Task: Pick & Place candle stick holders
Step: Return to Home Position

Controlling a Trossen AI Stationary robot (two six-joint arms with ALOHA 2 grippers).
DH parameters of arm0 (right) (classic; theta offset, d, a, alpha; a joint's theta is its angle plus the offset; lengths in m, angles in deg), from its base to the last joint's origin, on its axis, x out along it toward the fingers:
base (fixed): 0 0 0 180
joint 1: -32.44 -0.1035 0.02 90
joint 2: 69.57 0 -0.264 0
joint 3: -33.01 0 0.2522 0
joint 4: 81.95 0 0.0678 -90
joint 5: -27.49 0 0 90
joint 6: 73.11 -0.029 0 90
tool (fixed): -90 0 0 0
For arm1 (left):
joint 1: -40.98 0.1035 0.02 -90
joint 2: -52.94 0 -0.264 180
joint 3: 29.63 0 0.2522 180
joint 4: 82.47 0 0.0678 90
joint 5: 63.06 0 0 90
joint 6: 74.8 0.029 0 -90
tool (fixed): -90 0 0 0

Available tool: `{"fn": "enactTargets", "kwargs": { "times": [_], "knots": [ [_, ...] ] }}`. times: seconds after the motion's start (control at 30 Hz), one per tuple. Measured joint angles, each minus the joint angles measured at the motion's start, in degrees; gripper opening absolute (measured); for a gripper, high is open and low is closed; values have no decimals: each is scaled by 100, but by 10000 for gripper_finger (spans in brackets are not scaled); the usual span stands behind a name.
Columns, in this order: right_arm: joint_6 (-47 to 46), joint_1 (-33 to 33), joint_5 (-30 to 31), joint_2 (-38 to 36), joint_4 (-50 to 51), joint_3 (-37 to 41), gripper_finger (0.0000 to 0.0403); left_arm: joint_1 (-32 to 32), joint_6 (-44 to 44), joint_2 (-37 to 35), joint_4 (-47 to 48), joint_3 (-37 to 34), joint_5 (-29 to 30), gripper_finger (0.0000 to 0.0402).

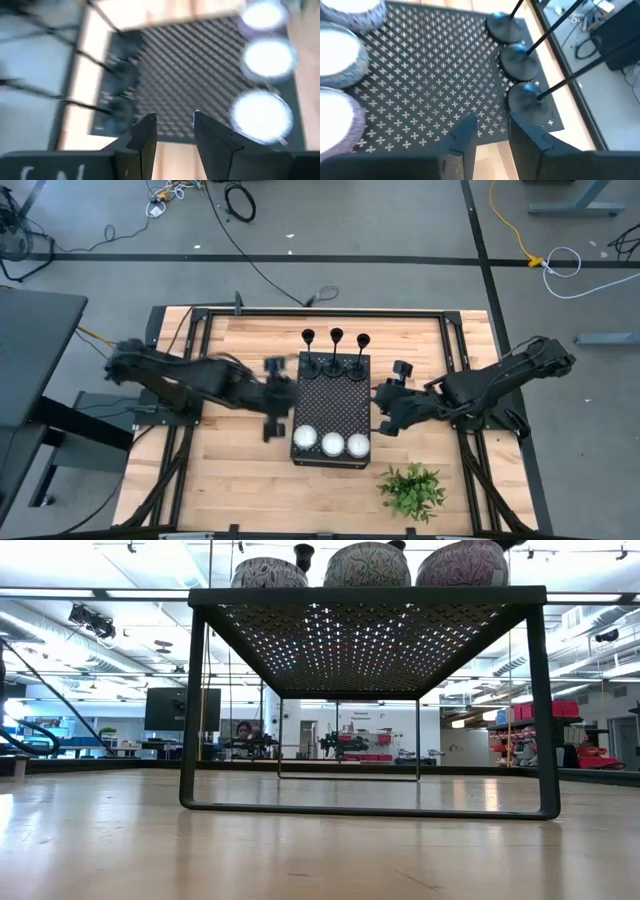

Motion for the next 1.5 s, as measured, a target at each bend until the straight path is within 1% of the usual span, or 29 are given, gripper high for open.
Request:
{"fn": "enactTargets", "kwargs": {
  "times": [0.1, 0.2, 0.33, 0.43, 0.5, 0.6, 0.7, 0.8, 0.97, 1.13, 1.27, 1.37, 1.5],
  "knots": [
    [81, -3, 102, -337, -38, 31, 100, -35, 20, -762, -494, -649, 333, 131],
    [201, 3, 510, -945, -501, 484, 85, -42, 98, -1619, -1418, -1638, 470, 131],
    [653, 95, 421, -2052, -1919, 1693, 62, -24, 309, -2792, -2741, -3180, 515, 131],
    [902, 228, 525, -2975, -2918, 2708, 46, -26, 308, -3646, -3415, -4292, 754, 131],
    [1032, 307, 544, -3525, -3615, 3316, 37, -26, 215, -4227, -3791, -4988, 816, 131],
    [1259, 374, 474, -4287, -4590, 4192, 29, -30, 218, -5096, -4609, -5998, 830, 131],
    [1482, 401, 360, -4956, -5526, 4952, 25, -31, 292, -5834, -5556, -6894, 831, 131],
    [1673, 401, 242, -5403, -6203, 5557, 24, -31, 470, -6422, -6000, -7596, 833, 131],
    [1591, 400, 175, -5809, -6599, 6233, 24, -26, 345, -7166, -6149, -8416, 863, 131],
    [1379, 399, 97, -5901, -6702, 6596, 24, -26, 179, -7640, -6148, -8936, 592, 131],
    [1045, 399, 42, -5897, -6502, 6727, 24, -26, 150, -7812, -6275, -9189, 399, 131],
    [762, 399, 68, -5892, -6288, 6723, 24, -26, 139, -7813, -6323, -9202, 187, 131],
    [29, 400, 450, -5881, -5973, 6719, 24, -26, -4, -7806, -6319, -9204, 422, 131]
  ]
}}
